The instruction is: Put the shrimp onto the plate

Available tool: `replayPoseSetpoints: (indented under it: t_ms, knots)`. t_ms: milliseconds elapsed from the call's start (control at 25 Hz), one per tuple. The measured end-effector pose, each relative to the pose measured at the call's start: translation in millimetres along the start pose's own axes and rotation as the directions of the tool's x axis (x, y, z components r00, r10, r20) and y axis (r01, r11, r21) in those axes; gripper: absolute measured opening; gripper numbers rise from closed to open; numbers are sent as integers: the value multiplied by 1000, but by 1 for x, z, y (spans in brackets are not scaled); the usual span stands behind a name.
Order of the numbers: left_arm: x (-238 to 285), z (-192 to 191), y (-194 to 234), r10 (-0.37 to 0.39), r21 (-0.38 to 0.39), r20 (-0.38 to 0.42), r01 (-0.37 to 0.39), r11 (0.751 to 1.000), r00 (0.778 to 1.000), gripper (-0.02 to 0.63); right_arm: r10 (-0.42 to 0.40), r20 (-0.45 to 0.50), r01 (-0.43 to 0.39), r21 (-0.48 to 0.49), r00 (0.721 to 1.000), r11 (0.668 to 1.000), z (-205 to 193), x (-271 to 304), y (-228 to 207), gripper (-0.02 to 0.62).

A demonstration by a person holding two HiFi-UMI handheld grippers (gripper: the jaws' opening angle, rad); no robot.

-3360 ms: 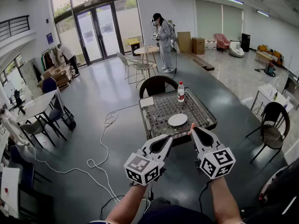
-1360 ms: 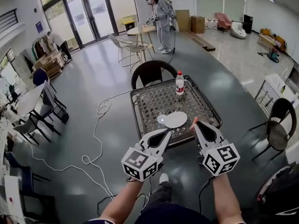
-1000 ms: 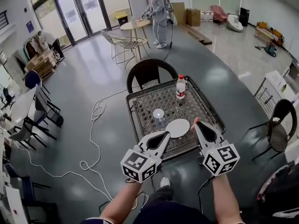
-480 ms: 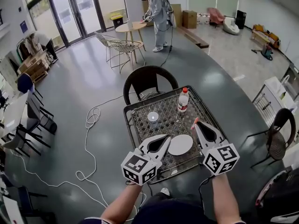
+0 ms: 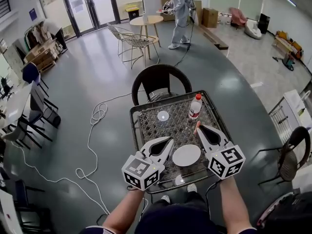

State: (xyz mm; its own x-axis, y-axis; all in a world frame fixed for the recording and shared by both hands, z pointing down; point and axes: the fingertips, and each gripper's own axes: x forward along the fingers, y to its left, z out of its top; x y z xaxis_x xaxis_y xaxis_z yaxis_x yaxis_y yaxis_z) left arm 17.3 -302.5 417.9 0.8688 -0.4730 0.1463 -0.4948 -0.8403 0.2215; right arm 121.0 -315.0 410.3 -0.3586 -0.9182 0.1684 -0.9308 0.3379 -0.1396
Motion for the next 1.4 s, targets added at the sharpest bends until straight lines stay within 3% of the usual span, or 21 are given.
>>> replayPoseSetpoints:
  t_ms: [120, 280, 560, 800, 1080, 1400]
  knots:
    - [6, -5, 6, 59, -4, -1, -59, 998, 998, 9, 100, -79, -104, -47, 992, 993, -14, 17, 0, 41]
    - [10, -18, 15, 160, -14, -13, -161, 987, 987, 9, 235, -158, -248, -67, 959, 966, -34, 31, 6, 41]
    - [10, -49, 22, 275, -39, -63, -278, 960, 959, 9, 325, -259, -358, -94, 910, 929, -69, 46, 3, 41]
    - [9, -80, 27, 323, -56, -102, -329, 943, 941, 9, 330, -413, -418, -144, 849, 897, -129, 59, 0, 41]
    - [11, -133, 30, 338, -76, -190, -357, 931, 922, 9, 275, -620, -476, -182, 735, 861, -227, 67, -7, 41]
    - [-5, -179, 24, 334, -126, -284, -381, 916, 899, 9, 212, -765, -506, -168, 609, 846, -313, 67, -6, 41]
